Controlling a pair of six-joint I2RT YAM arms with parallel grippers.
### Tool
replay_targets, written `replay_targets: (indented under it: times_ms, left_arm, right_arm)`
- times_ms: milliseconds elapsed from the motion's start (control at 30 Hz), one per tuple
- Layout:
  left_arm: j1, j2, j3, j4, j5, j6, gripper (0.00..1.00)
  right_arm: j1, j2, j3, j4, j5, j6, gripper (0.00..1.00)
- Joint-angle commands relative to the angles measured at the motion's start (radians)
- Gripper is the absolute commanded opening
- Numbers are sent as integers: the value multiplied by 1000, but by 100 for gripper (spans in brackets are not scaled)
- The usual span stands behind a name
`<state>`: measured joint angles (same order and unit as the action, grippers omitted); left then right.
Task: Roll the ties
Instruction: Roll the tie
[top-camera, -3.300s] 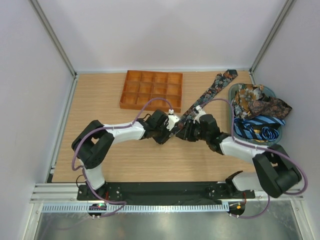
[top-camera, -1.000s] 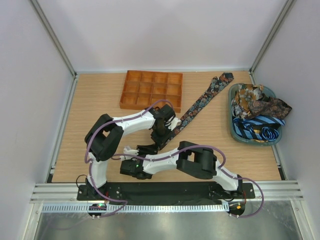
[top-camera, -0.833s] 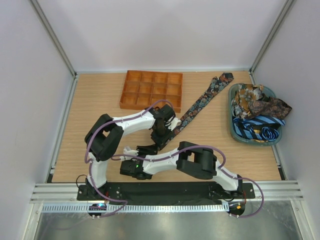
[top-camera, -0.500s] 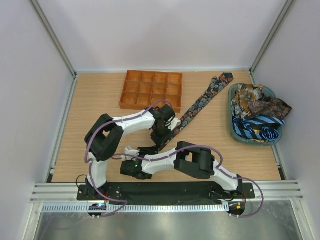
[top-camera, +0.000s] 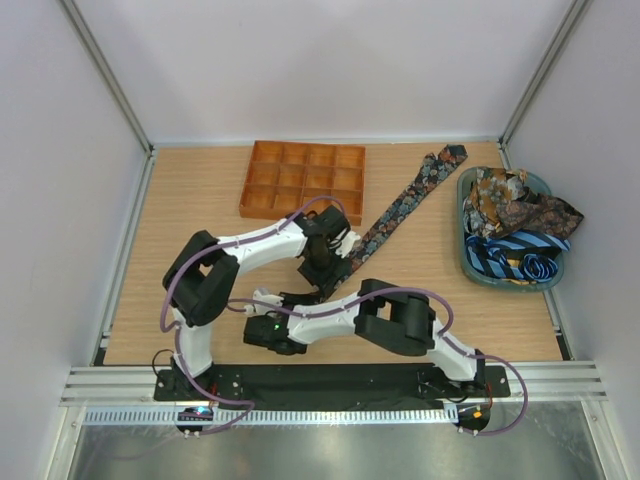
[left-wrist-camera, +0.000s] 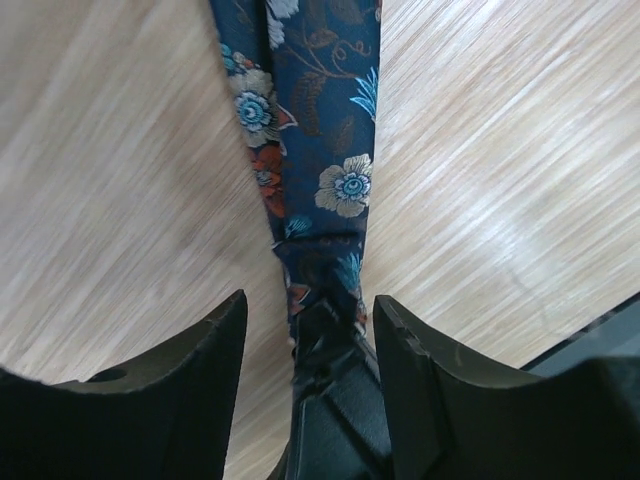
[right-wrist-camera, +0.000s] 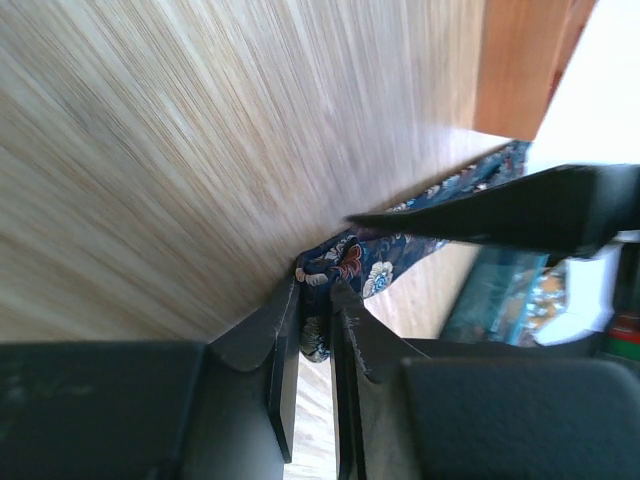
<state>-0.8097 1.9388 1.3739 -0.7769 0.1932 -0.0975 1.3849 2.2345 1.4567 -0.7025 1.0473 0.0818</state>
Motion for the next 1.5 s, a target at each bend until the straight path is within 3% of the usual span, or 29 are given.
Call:
replay_targets:
  times_ms: [0, 367, 633, 833, 1033, 1167, 1300, 1467]
  left_arm:
    - [3, -92, 54, 7, -24, 4, 55]
    - [29, -211, 93, 160, -138, -28, 60]
    - [119, -461, -177, 424, -186, -114, 63]
    - [175, -644, -346, 559, -304, -177, 67]
    - [191, -808, -470, 669, -458, -243, 80]
    - [193, -879, -547, 689, -567, -303, 100]
    - [195, -920, -610, 714, -649, -363, 100]
    - [195, -994, -732, 847, -638, -413, 100]
  right_arm:
    - [-4, -98, -28, 66, -89, 38, 16]
    - [-6, -208, -87, 164, -213, 47, 15]
    - [-52, -355, -205, 293, -395, 68, 15]
    - [-132, -464, -327, 429, -614, 98, 15]
    - [-253, -562, -465, 577, -881, 137, 16]
    - [-326, -605, -515, 632, -1026, 168, 16]
    - [-404, -625, -548, 666, -1179, 196, 16]
    - [-478, -639, -575, 696, -1293, 225, 16]
